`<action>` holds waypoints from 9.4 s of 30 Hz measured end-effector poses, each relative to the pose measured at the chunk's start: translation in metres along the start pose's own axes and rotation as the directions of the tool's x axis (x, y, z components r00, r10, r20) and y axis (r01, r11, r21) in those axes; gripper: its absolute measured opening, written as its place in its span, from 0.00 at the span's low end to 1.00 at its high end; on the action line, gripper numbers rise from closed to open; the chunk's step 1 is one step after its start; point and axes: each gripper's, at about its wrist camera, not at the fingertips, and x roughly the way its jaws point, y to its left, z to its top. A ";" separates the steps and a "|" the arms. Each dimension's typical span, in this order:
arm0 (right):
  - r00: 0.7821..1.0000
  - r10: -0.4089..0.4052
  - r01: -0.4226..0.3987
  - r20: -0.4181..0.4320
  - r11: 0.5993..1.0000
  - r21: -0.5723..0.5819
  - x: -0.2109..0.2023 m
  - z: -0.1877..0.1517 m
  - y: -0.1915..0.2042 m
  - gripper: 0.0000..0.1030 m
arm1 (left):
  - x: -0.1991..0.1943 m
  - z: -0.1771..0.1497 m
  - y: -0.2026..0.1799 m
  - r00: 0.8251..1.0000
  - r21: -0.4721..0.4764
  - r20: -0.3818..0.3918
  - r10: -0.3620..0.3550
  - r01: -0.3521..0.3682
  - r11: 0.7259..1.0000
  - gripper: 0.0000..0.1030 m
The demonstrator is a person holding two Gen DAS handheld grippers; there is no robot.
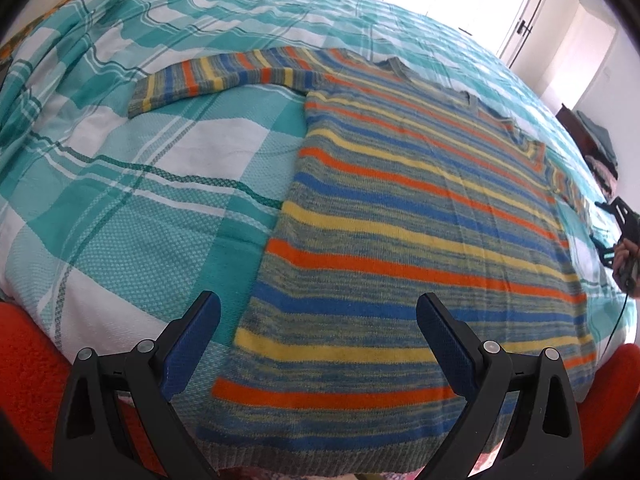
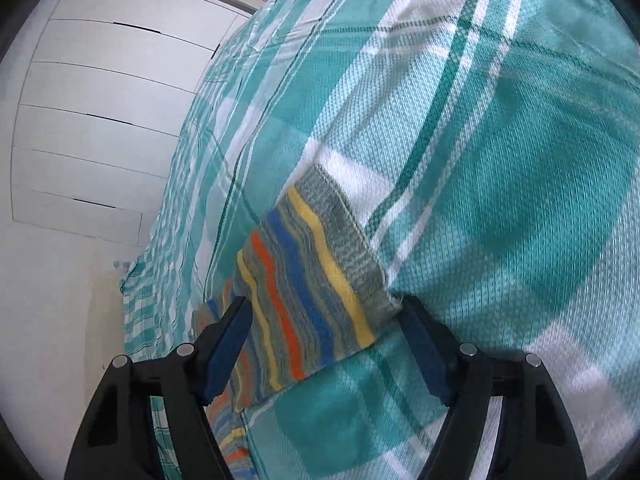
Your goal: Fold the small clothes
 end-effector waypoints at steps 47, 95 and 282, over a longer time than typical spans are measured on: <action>0.917 -0.397 0.060 -0.048 0.256 -0.965 0.118 -0.222 0.198 0.39 | 0.011 0.006 0.005 0.996 -0.052 -0.035 -0.079 0.077 0.996 0.96; 0.913 -0.380 0.034 -0.147 0.429 -0.903 0.148 -0.169 0.199 0.18 | 0.028 0.004 -0.008 0.997 0.043 -0.073 -0.013 0.017 0.999 0.96; 0.951 -0.143 -0.163 -0.274 0.520 -0.838 -0.055 -0.341 0.112 0.55 | 0.070 0.102 -0.131 0.982 0.524 -0.115 -0.150 0.189 0.830 0.88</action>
